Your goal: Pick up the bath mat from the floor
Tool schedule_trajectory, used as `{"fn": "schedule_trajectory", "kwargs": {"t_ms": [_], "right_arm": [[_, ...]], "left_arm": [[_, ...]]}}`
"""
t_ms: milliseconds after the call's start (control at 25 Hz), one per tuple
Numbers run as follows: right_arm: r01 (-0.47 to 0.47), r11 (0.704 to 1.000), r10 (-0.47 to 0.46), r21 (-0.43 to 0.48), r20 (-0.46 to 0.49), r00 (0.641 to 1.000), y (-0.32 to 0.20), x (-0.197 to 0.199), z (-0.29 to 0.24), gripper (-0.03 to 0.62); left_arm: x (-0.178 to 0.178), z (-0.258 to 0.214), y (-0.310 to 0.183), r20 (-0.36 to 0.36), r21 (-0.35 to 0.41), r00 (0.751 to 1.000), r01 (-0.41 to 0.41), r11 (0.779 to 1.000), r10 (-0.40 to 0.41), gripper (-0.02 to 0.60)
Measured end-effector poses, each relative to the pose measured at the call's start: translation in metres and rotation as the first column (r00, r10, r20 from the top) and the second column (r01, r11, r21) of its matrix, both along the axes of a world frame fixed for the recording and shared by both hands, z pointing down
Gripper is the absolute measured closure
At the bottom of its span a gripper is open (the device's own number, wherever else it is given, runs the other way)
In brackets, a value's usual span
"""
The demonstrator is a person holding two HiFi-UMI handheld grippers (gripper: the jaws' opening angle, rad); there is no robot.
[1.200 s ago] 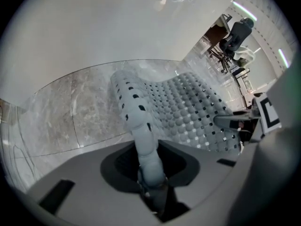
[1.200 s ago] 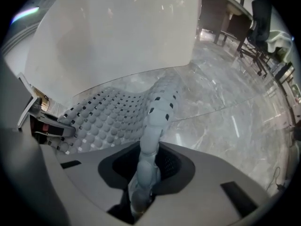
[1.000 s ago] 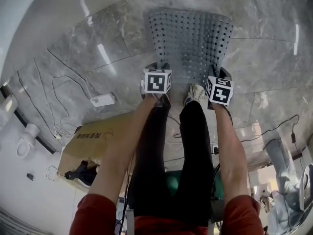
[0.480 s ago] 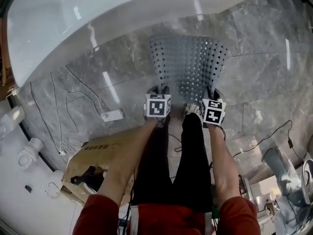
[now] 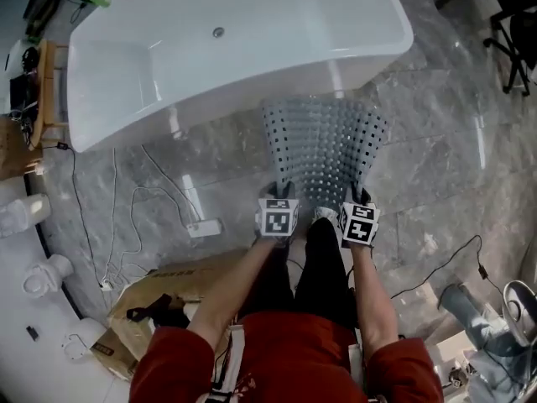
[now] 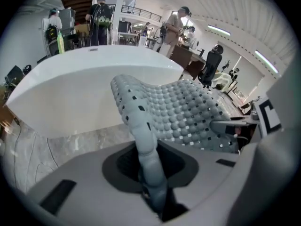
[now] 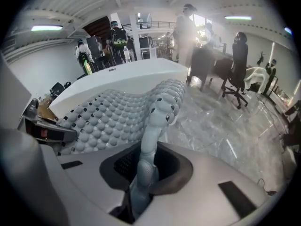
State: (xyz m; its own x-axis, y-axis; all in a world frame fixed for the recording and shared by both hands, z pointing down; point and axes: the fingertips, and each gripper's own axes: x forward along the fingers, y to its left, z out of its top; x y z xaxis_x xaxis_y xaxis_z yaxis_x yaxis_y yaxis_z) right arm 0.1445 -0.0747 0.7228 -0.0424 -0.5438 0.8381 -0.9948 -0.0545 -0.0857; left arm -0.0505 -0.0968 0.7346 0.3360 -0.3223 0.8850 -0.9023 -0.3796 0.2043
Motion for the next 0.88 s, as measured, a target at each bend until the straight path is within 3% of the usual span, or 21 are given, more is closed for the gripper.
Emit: {"fn": "schedule_trajectory", "kwargs": {"t_ms": [240,400,600,880], "right_arm": [[0.01,0.99,-0.006,0.138,-0.033,0.999,-0.033,0.009,-0.101,0.536],[-0.001,0.965,0.013,0.263,-0.046,0.999,-0.059,0.018,-0.171,0.536],[0.0,0.903,0.032,0.43,-0.065,0.997,-0.099,0.024,-0.263,0.536],[0.02,0.787,0.057,0.616,-0.105,0.993,-0.141,0.027,-0.373,0.536]], "left_arm": [[0.019,-0.095,-0.034,-0.052,0.118,0.999,0.021,0.993,-0.015,0.499],[0.025,-0.169,-0.062,-0.074,0.258,0.997,0.022,0.966,-0.002,0.5],[0.026,-0.256,-0.103,-0.099,0.436,0.995,0.042,0.899,0.002,0.499],[0.03,-0.368,-0.14,-0.154,0.623,0.988,0.089,0.778,0.01,0.499]]}}
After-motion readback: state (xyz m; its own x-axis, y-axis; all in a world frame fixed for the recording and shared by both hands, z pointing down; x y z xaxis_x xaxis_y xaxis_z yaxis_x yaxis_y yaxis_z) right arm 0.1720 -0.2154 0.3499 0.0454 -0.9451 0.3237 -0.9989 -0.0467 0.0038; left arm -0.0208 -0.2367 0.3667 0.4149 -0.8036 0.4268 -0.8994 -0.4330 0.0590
